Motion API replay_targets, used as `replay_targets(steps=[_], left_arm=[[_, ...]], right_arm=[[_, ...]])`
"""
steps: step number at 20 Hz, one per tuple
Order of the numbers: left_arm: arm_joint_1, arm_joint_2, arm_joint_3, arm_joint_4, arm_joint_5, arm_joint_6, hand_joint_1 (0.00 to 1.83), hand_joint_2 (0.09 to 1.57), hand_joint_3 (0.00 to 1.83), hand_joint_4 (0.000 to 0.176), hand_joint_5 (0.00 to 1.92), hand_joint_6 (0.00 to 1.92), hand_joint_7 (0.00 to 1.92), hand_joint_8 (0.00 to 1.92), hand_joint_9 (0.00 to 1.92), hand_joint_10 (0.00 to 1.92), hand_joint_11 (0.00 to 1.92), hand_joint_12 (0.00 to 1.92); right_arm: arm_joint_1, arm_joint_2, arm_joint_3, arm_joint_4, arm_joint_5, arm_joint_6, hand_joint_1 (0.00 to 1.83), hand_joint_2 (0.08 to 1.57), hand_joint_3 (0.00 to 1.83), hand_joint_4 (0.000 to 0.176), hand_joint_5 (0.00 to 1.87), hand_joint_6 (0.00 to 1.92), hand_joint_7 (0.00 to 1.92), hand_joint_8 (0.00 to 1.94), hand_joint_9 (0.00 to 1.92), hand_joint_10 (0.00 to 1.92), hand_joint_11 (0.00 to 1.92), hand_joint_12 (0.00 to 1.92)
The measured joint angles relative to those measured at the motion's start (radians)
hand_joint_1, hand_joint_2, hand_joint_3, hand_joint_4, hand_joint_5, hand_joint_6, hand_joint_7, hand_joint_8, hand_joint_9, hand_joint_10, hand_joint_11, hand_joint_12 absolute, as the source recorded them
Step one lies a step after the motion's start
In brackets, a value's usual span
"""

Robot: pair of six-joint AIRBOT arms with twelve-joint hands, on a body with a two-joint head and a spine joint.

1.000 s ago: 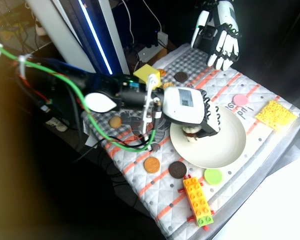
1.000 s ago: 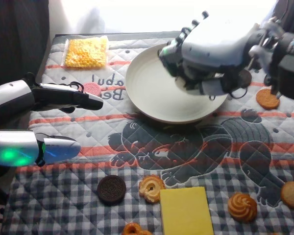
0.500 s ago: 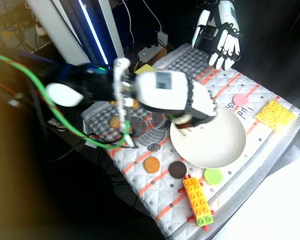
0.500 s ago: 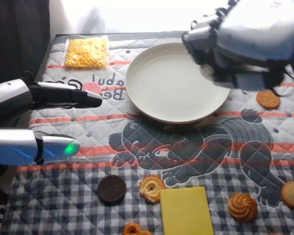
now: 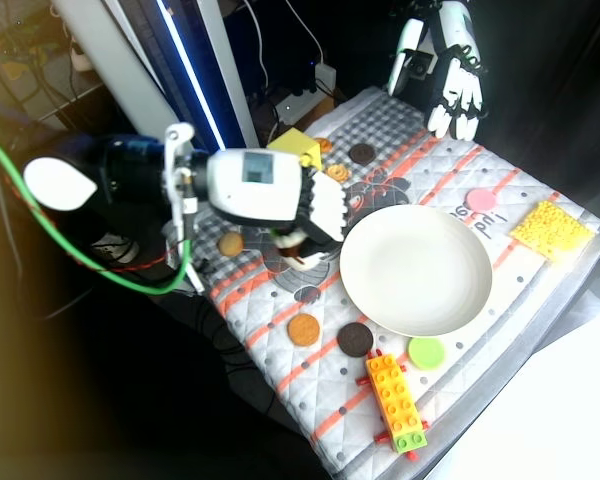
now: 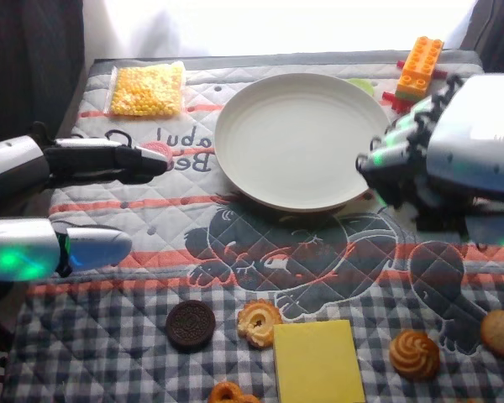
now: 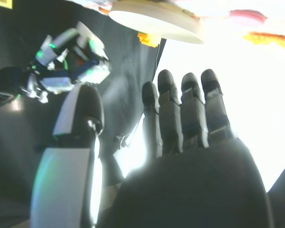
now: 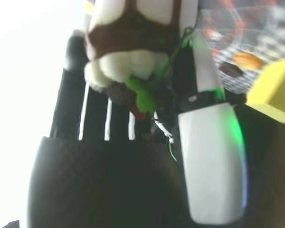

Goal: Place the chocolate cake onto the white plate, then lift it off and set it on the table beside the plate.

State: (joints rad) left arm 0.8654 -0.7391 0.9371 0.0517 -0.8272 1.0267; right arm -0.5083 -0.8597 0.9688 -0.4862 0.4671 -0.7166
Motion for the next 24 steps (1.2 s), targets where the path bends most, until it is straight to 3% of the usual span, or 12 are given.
replay_targets(steps=[3,5,6,10,13,15,16,17,19,20,22,24], left_arm=[[0.000,0.000,0.000,-0.011,0.000,0.000,0.87,1.14,0.00,0.022,0.32,0.33,0.39,0.01,0.22,0.02,0.00,0.37],[0.000,0.000,0.000,-0.011,-0.001,0.000,0.87,1.14,0.00,0.006,0.34,0.32,0.38,0.01,0.25,0.03,0.00,0.59],[0.000,0.000,0.000,-0.011,-0.002,0.000,0.87,1.14,0.00,0.005,0.36,0.31,0.39,0.02,0.26,0.03,0.00,0.71],[0.003,0.000,0.000,-0.018,-0.005,0.000,0.84,1.15,0.00,0.003,0.38,0.24,0.41,0.01,0.28,0.03,0.00,0.81],[0.008,0.000,0.002,-0.019,-0.006,0.000,0.86,1.17,0.00,0.000,0.39,0.20,0.40,0.01,0.27,0.02,0.00,0.72],[0.008,0.000,0.002,-0.026,-0.010,0.000,0.87,1.17,0.00,0.000,0.39,0.18,0.40,0.00,0.27,0.02,0.00,0.65],[0.008,0.000,0.002,-0.025,-0.011,0.000,0.88,1.16,0.00,0.000,0.39,0.16,0.42,0.01,0.28,0.02,0.00,0.68],[0.008,0.000,0.002,-0.024,-0.011,0.000,0.89,1.16,0.00,0.000,0.40,0.15,0.42,0.01,0.28,0.02,0.00,0.71],[0.013,0.000,0.002,-0.027,-0.011,-0.001,0.90,1.14,0.00,0.004,0.41,0.13,0.41,0.00,0.27,0.01,0.00,0.63],[0.014,0.000,0.002,-0.026,-0.010,0.000,0.91,1.14,0.00,0.009,0.40,0.11,0.39,0.00,0.25,0.00,0.00,0.55],[0.014,0.001,0.002,-0.025,-0.011,0.000,0.92,1.13,0.00,0.015,0.39,0.09,0.38,0.00,0.26,0.01,0.00,0.55],[0.014,0.001,0.002,-0.026,-0.011,0.000,0.92,1.12,0.00,0.013,0.38,0.06,0.36,0.01,0.23,0.01,0.00,0.40]], right_arm=[[-0.050,-0.003,0.004,-0.001,0.007,0.026,1.12,1.32,0.00,0.000,0.54,1.55,0.71,1.55,0.71,1.75,0.79,1.92],[-0.094,-0.005,0.008,-0.003,0.008,0.056,1.12,1.32,0.00,0.000,0.53,1.55,0.71,1.55,0.57,1.68,0.60,1.92],[-0.104,-0.005,0.010,-0.005,0.007,0.064,1.18,1.24,0.00,0.000,0.39,1.13,0.53,1.17,0.50,1.45,0.48,1.86],[-0.142,-0.004,0.017,0.003,0.025,0.091,0.91,1.22,0.00,0.000,0.10,0.38,0.21,0.24,0.14,0.79,0.08,1.71],[-0.165,-0.004,0.017,0.000,0.021,0.096,0.78,1.18,0.00,0.000,0.00,0.03,0.01,0.01,0.00,0.08,0.00,1.36],[-0.172,-0.003,0.017,0.000,0.021,0.101,0.65,1.15,0.00,0.043,0.00,0.00,0.00,0.00,0.00,0.00,0.00,1.31],[-0.172,0.002,0.016,-0.002,0.020,0.105,0.61,1.13,0.00,0.031,0.00,0.00,0.00,0.00,0.00,0.00,0.00,1.31],[-0.175,0.015,0.013,-0.002,0.020,0.108,0.61,1.10,0.04,0.043,0.00,0.00,0.00,0.00,0.00,0.00,0.00,0.61],[-0.175,0.052,-0.003,-0.005,0.017,0.108,0.57,1.06,0.01,0.058,0.00,0.00,0.00,0.00,0.00,0.00,0.00,0.79],[-0.175,0.076,-0.014,-0.005,0.022,0.108,0.55,1.05,0.00,0.080,0.00,0.00,0.00,0.00,0.00,0.00,0.00,0.71],[-0.175,0.103,-0.022,-0.005,0.039,0.108,0.54,1.04,0.00,0.116,0.00,0.00,0.00,0.00,0.00,0.00,0.00,0.08],[-0.175,0.134,-0.039,0.004,0.078,0.108,0.53,1.03,0.00,0.127,0.00,0.00,0.00,0.00,0.00,0.00,0.00,0.00]])
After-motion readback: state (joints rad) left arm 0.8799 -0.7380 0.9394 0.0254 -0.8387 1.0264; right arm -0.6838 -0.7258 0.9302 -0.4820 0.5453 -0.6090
